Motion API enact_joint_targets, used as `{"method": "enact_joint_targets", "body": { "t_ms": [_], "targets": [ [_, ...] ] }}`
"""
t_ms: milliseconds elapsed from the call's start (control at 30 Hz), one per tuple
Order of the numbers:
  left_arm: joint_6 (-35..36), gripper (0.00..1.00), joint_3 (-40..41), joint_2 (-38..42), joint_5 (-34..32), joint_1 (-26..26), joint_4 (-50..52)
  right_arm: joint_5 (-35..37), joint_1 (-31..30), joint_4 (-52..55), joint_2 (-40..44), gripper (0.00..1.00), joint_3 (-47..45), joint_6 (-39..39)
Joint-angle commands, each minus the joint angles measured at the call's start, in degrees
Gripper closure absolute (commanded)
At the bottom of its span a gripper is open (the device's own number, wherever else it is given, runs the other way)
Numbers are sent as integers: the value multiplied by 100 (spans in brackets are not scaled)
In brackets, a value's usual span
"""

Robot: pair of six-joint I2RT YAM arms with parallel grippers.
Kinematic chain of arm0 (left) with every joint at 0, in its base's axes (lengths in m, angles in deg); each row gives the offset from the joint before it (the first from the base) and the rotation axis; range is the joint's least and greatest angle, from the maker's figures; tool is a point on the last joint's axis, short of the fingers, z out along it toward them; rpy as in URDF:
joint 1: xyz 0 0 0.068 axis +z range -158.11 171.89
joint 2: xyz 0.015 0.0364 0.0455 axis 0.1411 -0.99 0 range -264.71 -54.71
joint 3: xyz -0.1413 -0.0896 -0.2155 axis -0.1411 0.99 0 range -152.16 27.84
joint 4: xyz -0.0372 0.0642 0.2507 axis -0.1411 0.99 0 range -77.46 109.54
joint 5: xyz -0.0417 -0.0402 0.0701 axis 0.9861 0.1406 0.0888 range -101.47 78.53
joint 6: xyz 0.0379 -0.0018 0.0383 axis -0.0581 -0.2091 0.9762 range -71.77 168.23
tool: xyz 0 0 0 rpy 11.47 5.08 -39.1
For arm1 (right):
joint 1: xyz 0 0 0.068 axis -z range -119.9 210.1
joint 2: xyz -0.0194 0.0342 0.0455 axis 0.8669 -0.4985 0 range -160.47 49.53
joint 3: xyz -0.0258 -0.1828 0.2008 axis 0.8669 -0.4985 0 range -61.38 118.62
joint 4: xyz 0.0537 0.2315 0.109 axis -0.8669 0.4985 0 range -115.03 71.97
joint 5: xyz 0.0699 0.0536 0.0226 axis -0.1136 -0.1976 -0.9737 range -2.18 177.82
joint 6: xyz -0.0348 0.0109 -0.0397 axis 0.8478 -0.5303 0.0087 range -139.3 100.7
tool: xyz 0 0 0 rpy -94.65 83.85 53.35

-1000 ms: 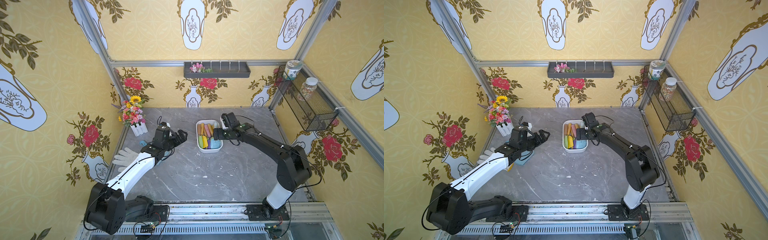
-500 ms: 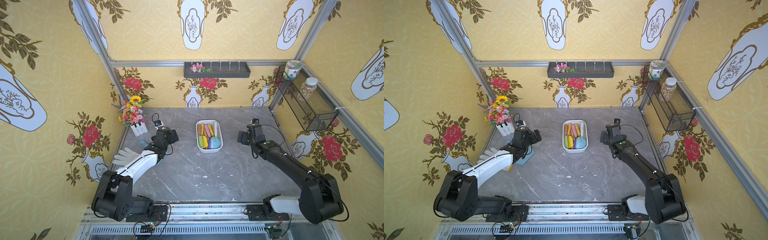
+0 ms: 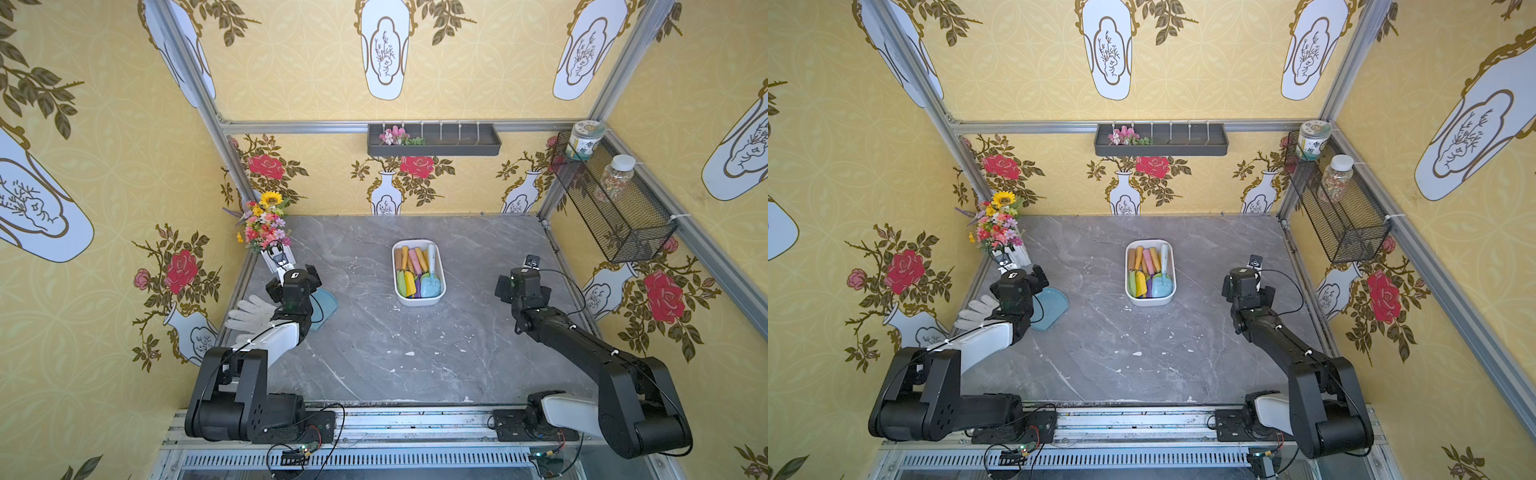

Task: Put the shovel into the storage box
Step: Reset both arms

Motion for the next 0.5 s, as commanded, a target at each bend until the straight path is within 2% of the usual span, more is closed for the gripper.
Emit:
{"method": "enact_joint_targets", "body": {
  "t_ms": [0, 100, 300, 367, 467],
  "targets": [
    [36, 0, 379, 7, 167, 178, -308, 101, 4, -699, -53, 3, -160, 206],
    [166, 0, 914, -103, 373, 175, -1492, 215, 2, -1033, -104, 3, -302, 461],
    [300, 0, 1121, -155, 598, 127, -1866, 185, 63, -1907, -227, 3, -765, 649],
    [394, 0, 1465, 66, 861, 113, -2299, 68, 64, -2512, -359, 3, -1069, 723],
    [329, 0, 2149, 289, 890, 118, -3295, -128, 62, -3356, -606, 3, -1455, 819]
  ]
}}
